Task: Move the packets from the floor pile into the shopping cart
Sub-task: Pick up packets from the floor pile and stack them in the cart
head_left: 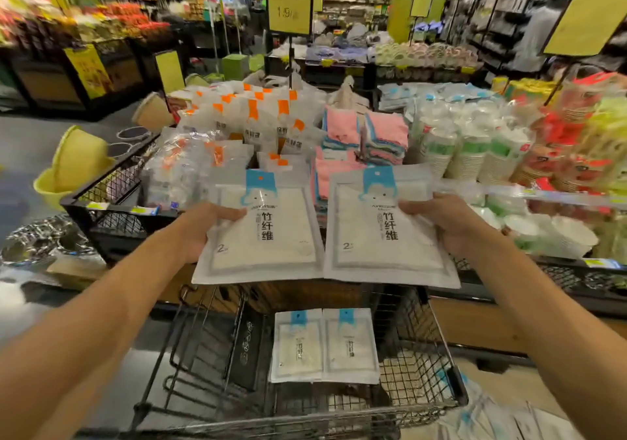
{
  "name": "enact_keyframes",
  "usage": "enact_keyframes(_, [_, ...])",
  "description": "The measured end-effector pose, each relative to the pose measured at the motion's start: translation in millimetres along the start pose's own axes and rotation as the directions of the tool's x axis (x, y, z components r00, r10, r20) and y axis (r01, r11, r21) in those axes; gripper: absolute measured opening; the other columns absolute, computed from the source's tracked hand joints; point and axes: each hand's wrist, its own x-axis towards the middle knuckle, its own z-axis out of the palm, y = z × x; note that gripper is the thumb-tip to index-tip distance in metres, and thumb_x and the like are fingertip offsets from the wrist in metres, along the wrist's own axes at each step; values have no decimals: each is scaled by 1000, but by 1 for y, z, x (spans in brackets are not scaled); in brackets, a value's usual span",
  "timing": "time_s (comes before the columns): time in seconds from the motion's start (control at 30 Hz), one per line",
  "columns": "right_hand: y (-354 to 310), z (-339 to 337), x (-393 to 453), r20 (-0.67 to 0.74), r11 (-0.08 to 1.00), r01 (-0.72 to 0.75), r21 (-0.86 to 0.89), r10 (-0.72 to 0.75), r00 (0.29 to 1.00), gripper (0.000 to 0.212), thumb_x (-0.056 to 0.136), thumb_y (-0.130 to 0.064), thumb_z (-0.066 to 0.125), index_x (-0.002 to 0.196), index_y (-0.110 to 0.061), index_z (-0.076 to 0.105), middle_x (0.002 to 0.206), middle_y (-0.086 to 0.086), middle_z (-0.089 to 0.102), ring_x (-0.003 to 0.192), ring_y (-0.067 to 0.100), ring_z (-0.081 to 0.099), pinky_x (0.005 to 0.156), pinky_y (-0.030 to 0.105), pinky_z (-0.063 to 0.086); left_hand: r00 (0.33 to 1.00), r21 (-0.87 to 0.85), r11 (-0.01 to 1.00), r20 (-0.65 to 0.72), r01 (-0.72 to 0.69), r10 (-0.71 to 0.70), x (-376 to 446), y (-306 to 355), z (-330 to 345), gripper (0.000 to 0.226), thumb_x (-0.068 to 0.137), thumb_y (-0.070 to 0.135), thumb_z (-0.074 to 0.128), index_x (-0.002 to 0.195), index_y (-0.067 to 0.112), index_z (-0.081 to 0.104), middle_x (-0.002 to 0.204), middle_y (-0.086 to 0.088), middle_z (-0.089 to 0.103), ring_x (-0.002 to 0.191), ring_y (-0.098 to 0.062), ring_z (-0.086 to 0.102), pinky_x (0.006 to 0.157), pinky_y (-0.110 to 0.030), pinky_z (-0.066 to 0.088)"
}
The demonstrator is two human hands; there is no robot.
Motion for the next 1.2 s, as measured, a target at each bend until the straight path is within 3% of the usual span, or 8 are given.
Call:
enact_keyframes(0.07, [16, 6, 17, -29, 999, -52, -3, 52, 998, 41, 77, -2, 81, 117, -2, 71, 103, 15, 79, 87, 29, 78, 63, 37, 64, 999, 17, 999, 23, 36, -36, 27, -7, -5, 51, 78, 9, 73, 128, 5, 64, 119, -16, 73, 109, -35, 71, 93, -52, 56])
enact_keyframes(0.2, [54, 11, 50, -106, 993, -117, -10, 115, 988, 38, 83, -1, 78, 120, -5, 69, 109, 17, 77, 95, 34, 77, 76, 47, 64, 992, 37, 996, 97, 76, -80, 89, -32, -12, 36, 86, 7, 70, 121, 7, 68, 117, -15, 74, 107, -35, 72, 92, -52, 57])
enact_keyframes(0.33, [105, 4, 72, -182, 973, -230, -2, 225, 957, 37, 87, -1, 76, 123, -4, 68, 113, 19, 76, 105, 39, 73, 95, 58, 57, 980, 53, 988, 125, 147, -153, 144, -79, -14, 55, 75, 9, 75, 129, 10, 65, 123, -17, 71, 114, -37, 68, 103, -58, 49])
enact_keyframes(0.47, [163, -11, 98, -228, 946, -322, -41, 305, 925, 36, 88, -1, 75, 124, -2, 68, 107, 16, 78, 96, 35, 76, 78, 46, 64, 966, 70, 970, 93, 234, -240, 192, -142, -12, 41, 85, 6, 73, 125, 12, 66, 117, -15, 74, 110, -36, 70, 96, -56, 54])
enact_keyframes(0.57, [212, -22, 124, -209, 918, -392, -54, 374, 904, 32, 89, -4, 76, 120, -8, 67, 102, 13, 79, 89, 30, 78, 64, 40, 65, 956, 71, 957, 65, 283, -287, 226, -200, -15, 54, 75, 11, 79, 128, 16, 66, 119, -13, 74, 111, -36, 70, 101, -59, 50])
enact_keyframes(0.77, [319, -36, 171, -207, 869, -486, -92, 461, 863, 29, 88, -5, 77, 113, -13, 65, 98, 10, 80, 81, 26, 79, 55, 36, 62, 920, 68, 919, 27, 389, -391, 284, -311, -19, 41, 88, 2, 69, 128, 12, 63, 115, -16, 74, 105, -37, 72, 96, -59, 53])
enact_keyframes(1.07, [466, -39, 233, -171, 829, -534, -166, 509, 843, 21, 89, -4, 75, 108, -11, 68, 102, 12, 78, 84, 24, 78, 67, 39, 66, 907, 61, 905, -67, 421, -417, 360, -428, -18, 31, 90, -1, 66, 117, 13, 66, 107, -12, 76, 93, -32, 75, 77, -51, 61])
enact_keyframes(1.2, [515, -37, 250, -158, 823, -543, -167, 521, 839, 25, 87, -4, 78, 111, -7, 71, 97, 8, 80, 84, 23, 78, 74, 40, 66, 907, 107, 903, -114, 417, -406, 379, -459, -15, 24, 91, 1, 68, 114, 11, 67, 108, -13, 74, 98, -33, 71, 89, -51, 56])
